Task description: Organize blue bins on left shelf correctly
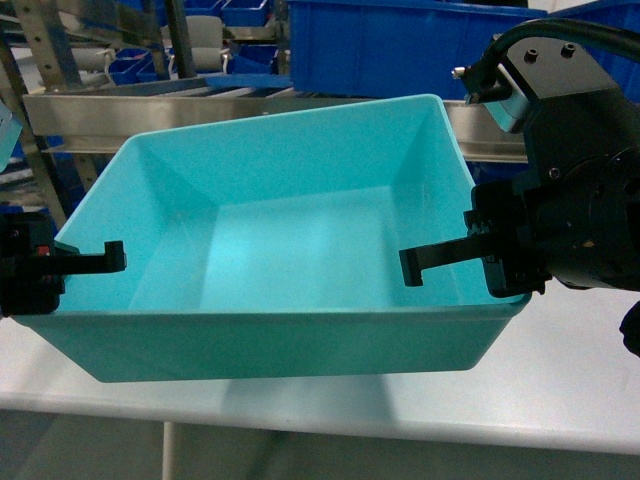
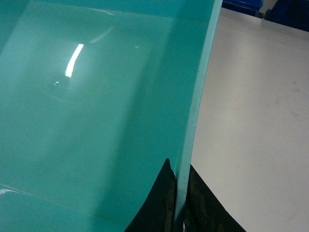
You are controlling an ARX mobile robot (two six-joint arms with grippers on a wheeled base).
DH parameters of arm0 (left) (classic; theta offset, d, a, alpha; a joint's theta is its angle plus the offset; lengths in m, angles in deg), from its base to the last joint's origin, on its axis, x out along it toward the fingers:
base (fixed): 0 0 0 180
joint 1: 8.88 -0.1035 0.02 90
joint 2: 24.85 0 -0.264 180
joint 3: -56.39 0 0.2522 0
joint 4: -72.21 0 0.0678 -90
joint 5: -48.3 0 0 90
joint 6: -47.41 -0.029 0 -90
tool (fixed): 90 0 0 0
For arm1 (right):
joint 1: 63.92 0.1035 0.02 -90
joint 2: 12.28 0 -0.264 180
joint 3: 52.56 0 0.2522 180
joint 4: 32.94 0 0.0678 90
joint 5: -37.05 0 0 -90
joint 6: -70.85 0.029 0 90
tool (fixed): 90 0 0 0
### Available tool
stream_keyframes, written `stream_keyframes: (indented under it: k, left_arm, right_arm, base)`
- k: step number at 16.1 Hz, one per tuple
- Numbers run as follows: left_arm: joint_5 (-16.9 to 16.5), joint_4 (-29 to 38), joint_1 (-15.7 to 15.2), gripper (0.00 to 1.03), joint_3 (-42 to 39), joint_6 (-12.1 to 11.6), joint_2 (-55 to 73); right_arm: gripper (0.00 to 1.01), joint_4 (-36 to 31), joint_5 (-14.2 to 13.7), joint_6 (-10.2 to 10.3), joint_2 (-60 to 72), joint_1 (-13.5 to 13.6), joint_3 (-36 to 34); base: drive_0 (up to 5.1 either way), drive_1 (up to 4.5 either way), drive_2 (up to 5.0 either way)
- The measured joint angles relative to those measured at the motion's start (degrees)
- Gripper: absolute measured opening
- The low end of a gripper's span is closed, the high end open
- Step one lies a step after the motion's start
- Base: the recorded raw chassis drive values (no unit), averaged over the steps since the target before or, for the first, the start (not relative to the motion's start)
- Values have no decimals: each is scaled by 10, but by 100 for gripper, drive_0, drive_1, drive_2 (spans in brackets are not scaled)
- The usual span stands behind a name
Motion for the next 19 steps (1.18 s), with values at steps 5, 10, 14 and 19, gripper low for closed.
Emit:
stream_keyframes:
  k: [5, 10, 14, 19]
  left_arm:
    - [-1, -1, 0, 2, 0, 0, 0]
    - [-1, -1, 0, 2, 0, 0, 0]
    - [-1, -1, 0, 2, -1, 0, 0]
    - [-1, 1, 0, 2, -1, 0, 0]
  right_arm:
    - [3, 2, 0, 0, 0, 0, 0]
    - [3, 3, 0, 0, 0, 0, 0]
    - [3, 3, 0, 0, 0, 0, 0]
    - [3, 0, 0, 0, 0, 0, 0]
  base:
    - [-484, 318, 157]
    - [-416, 445, -13]
    - [-398, 457, -69]
    - [-481, 368, 84]
